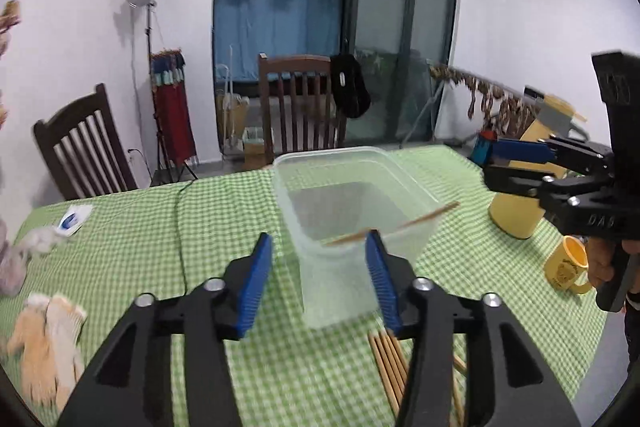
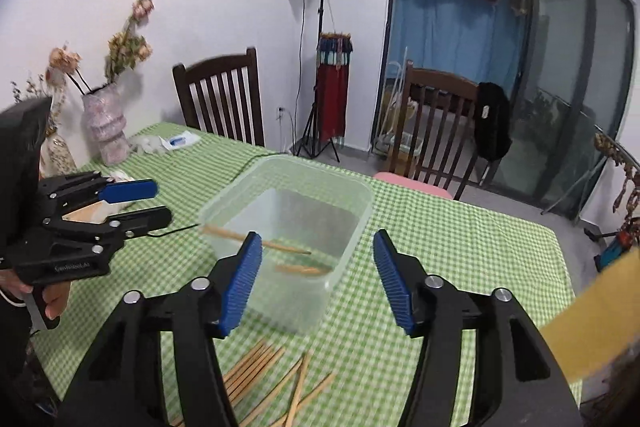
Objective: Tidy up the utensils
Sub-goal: 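Open both tools above the clear container to drop the chopsticks inside, then withdraw both tools from the container and move back to the chopsticks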
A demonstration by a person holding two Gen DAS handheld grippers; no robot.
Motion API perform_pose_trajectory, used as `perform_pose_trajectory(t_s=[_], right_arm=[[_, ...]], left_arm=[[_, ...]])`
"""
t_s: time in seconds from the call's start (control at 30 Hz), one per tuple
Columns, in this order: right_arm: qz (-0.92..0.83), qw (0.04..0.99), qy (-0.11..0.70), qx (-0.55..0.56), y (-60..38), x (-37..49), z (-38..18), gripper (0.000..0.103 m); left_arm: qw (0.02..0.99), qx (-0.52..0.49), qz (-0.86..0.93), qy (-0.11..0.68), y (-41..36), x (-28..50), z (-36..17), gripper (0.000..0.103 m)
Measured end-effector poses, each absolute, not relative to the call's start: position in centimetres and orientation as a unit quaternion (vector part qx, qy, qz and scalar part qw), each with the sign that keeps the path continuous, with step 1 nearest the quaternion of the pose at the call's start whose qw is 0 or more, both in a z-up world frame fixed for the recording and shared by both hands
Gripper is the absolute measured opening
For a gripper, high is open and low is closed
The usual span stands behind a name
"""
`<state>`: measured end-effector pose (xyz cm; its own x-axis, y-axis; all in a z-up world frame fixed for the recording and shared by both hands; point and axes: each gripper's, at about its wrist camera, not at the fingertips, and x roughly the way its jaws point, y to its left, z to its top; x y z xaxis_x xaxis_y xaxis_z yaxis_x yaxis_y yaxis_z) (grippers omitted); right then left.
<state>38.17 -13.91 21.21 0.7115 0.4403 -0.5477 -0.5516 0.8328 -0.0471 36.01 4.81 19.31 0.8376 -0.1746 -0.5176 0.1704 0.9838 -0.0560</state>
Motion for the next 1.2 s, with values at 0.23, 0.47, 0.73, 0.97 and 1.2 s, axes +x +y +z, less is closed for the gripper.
perform_pose_trajectory(t_s=[0.23, 0.47, 0.73, 0.97, 1.2], right_arm=[[0.226, 0.941, 0.216, -0.129, -16.8, 30.2, 21.3, 0.079], [0.152, 0.963, 0.185, -0.126, -19.2, 25.5, 20.3, 0.088], [0.109, 0.978, 0.165, -0.071, -21.2, 22.1, 20.5, 0.094], [0.093, 0.982, 0.153, -0.065, -21.7, 20.0, 19.0, 0.094], [0.093, 0.982, 0.154, -0.055, -21.5, 18.5, 16.6, 0.094]], left_arm=[[0.972, -0.012, -0.071, 0.224, 6.4, 26.7, 19.6, 0.083], [0.978, 0.006, -0.057, 0.200, 6.0, 21.1, 19.4, 0.091], [0.983, 0.007, -0.046, 0.176, 5.6, 18.1, 20.4, 0.095], [0.986, 0.013, -0.030, 0.163, 5.0, 15.8, 19.7, 0.095], [0.987, 0.008, -0.020, 0.161, 4.0, 13.9, 17.2, 0.095]])
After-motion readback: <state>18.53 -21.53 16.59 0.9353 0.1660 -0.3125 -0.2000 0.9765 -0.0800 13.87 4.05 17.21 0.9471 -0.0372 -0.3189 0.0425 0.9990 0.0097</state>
